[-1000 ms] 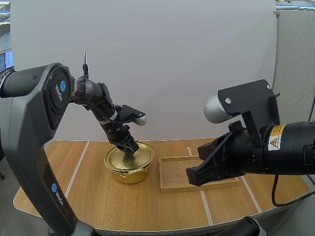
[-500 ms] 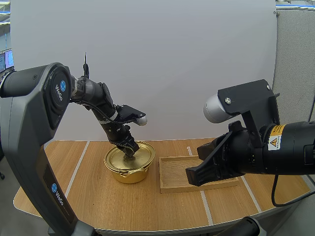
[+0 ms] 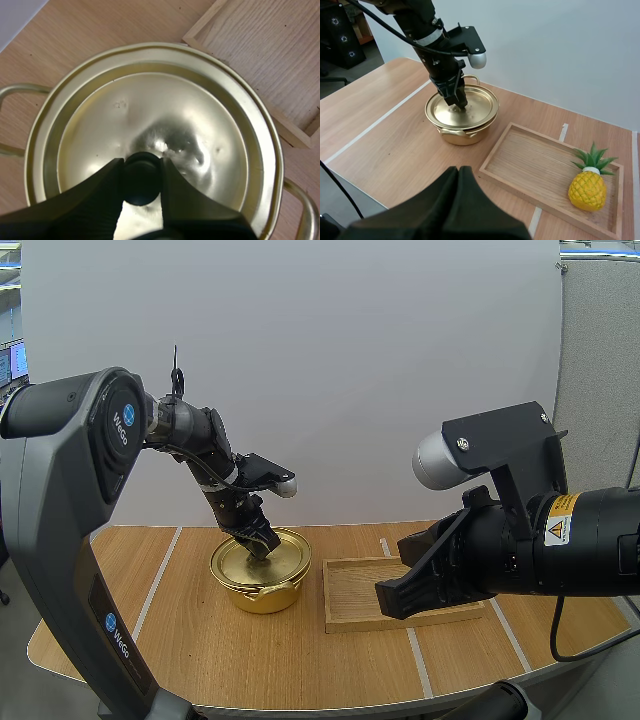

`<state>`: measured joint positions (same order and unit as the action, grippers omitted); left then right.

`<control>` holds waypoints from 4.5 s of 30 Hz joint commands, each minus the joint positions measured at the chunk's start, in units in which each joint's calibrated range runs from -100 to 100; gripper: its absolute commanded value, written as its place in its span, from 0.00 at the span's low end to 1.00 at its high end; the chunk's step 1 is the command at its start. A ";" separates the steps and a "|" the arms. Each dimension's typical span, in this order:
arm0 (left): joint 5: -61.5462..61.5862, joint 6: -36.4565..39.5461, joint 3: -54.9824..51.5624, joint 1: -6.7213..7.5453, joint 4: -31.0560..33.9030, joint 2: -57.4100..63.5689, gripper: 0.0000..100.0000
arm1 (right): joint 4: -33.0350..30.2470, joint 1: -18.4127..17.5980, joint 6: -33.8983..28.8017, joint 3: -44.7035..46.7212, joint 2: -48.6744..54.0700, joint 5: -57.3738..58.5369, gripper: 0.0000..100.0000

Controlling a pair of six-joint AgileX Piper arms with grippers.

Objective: Open the pot, put the grape inside, and close it

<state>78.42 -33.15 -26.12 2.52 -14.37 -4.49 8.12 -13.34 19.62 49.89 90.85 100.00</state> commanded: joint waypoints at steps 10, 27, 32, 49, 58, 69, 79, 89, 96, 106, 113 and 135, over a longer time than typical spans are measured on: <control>4.92 -0.07 2.31 0.14 1.63 11.67 1.00 | 0.11 0.16 0.47 0.07 0.48 -0.26 0.00; 21.58 3.24 8.03 0.14 -2.17 51.66 1.00 | 0.11 0.16 0.47 0.07 0.48 -0.26 0.00; 21.58 6.54 8.03 0.14 -2.17 63.68 1.00 | 0.11 0.16 0.47 0.07 0.48 -0.26 0.00; 21.58 16.87 4.57 0.14 -2.17 91.61 0.59 | 2.09 2.72 0.47 0.07 7.02 -1.26 0.00; 21.58 17.32 -7.11 -0.26 -2.17 100.25 0.00 | 2.35 4.87 0.47 0.07 9.15 -0.93 0.00; 20.03 23.77 -22.12 -1.83 -3.69 104.49 0.00 | 2.35 7.04 0.47 1.61 9.15 -11.52 0.00; -36.59 23.79 -41.83 -1.83 -6.70 104.49 0.00 | 0.55 7.04 3.14 21.94 9.15 -53.59 0.00; -69.95 23.79 -64.45 -1.83 -6.70 104.49 0.00 | -1.25 7.04 3.14 37.47 9.15 -90.78 0.00; -77.81 23.79 -72.49 -1.83 -6.70 104.49 0.00 | -1.03 7.53 2.84 44.63 9.15 -91.34 0.00; -74.95 23.79 -73.88 -1.83 -6.70 104.49 0.00 | 3.75 11.21 2.74 49.22 9.15 -91.89 0.00; -62.17 26.94 -73.88 -1.83 -6.61 104.49 0.00 | 3.64 11.95 2.97 50.11 9.15 -84.62 0.00; -45.98 40.65 -73.88 -2.54 2.40 104.49 0.00 | 2.76 13.47 3.09 50.11 9.15 -68.30 0.00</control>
<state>31.31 5.13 -99.91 0.15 -12.98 99.77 11.34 0.00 22.15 100.00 99.63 31.51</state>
